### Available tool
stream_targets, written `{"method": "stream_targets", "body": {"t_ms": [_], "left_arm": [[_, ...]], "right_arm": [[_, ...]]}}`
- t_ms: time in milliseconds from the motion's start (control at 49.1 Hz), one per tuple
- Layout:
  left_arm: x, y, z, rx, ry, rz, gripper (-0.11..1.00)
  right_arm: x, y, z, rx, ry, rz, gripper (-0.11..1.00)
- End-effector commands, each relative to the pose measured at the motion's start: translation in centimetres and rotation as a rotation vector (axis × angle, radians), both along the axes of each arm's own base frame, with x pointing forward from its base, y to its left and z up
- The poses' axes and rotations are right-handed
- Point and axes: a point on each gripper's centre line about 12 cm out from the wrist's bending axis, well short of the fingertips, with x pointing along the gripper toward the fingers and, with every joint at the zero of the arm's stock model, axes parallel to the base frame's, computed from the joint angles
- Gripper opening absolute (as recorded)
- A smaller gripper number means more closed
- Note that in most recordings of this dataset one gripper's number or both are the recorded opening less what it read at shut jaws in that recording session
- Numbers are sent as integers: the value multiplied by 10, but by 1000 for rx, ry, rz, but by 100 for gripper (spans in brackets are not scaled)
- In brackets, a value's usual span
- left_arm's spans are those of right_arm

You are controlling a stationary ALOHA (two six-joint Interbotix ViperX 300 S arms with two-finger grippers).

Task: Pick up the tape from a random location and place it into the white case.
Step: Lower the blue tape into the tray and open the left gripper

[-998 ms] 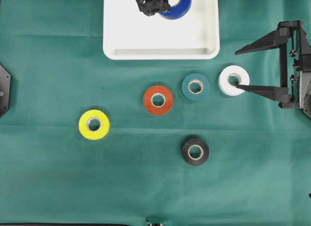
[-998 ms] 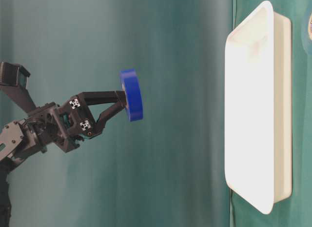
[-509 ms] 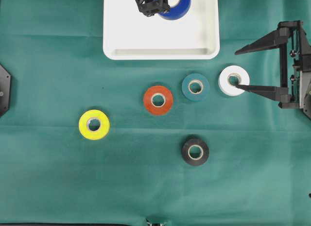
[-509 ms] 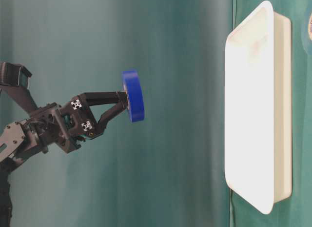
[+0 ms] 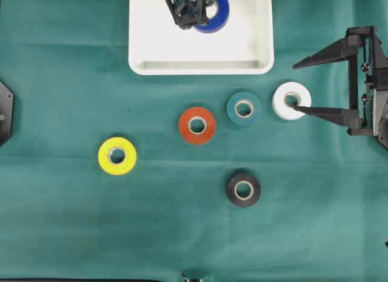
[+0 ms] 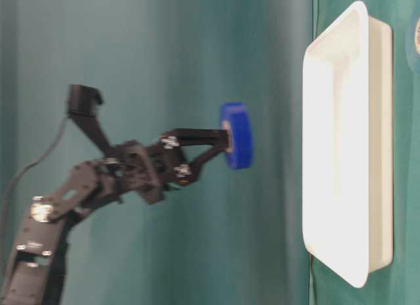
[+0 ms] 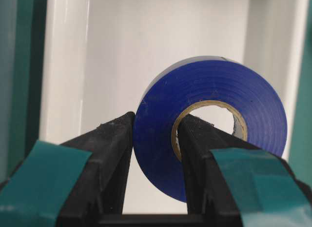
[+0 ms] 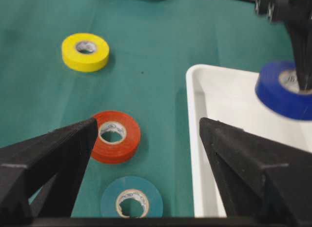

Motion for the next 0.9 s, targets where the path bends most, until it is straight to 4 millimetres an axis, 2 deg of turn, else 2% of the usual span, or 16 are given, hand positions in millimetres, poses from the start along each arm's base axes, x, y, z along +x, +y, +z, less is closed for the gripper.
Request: {"method": "stream_targets", "body": {"t_ms": [0, 326, 754, 876], "left_arm": [[-3, 9, 5, 22, -42, 18, 24], [-17, 34, -43, 8, -10, 77, 24], [-18, 45, -78, -2, 6, 98, 24], [-17, 45, -80, -3, 4, 99, 24]], "right_arm": [[4, 0, 12, -1, -31, -1, 92], [5, 0, 10, -1, -28, -1, 92], [6, 0, 9, -1, -23, -1, 92], [6, 0, 9, -1, -23, 0, 92]]}}
